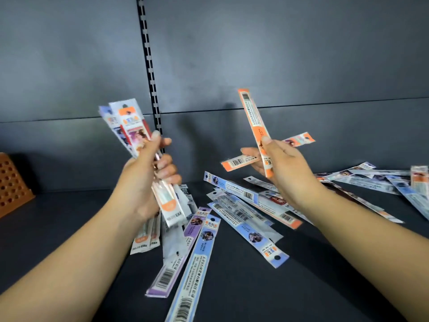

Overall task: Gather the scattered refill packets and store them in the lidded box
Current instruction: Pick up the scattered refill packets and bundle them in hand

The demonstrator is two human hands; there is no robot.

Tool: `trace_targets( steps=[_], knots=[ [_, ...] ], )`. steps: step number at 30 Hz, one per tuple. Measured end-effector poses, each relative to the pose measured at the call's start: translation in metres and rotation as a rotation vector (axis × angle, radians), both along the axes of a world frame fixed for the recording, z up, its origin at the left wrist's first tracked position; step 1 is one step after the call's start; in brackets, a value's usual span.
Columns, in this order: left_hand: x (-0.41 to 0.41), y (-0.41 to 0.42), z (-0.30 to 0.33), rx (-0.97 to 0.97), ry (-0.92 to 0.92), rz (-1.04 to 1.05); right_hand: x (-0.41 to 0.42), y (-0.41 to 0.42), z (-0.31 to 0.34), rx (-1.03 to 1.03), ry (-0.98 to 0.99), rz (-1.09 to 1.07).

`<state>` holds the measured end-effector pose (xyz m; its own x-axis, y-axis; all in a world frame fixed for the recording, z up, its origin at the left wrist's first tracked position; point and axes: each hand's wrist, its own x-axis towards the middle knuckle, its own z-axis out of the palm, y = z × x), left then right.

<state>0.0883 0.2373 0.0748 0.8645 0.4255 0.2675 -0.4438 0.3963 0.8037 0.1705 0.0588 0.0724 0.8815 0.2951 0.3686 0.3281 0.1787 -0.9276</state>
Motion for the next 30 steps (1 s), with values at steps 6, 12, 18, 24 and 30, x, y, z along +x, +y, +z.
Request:
trace_targets(
  steps=[6, 12, 18, 24, 30],
  knots=[
    [0.001, -0.014, -0.008, 0.177, 0.232, -0.144, -0.025, 0.009, -0.002, -0.066, -0.157, 0.194],
    [-0.005, -0.027, -0.011, 0.308, 0.335, -0.363, -0.033, 0.01, 0.0, -0.121, -0.235, 0.174],
    [-0.003, -0.015, -0.012, 0.257, 0.32, -0.347, -0.013, -0.001, 0.01, 0.078, -0.147, 0.03],
    [0.001, 0.006, -0.005, 0.109, 0.238, -0.248, 0.015, -0.036, 0.018, -0.022, -0.014, -0.016],
    [0.004, 0.025, -0.005, 0.006, 0.145, -0.3, 0.022, -0.067, 0.028, -0.3, 0.088, 0.179]
  ],
)
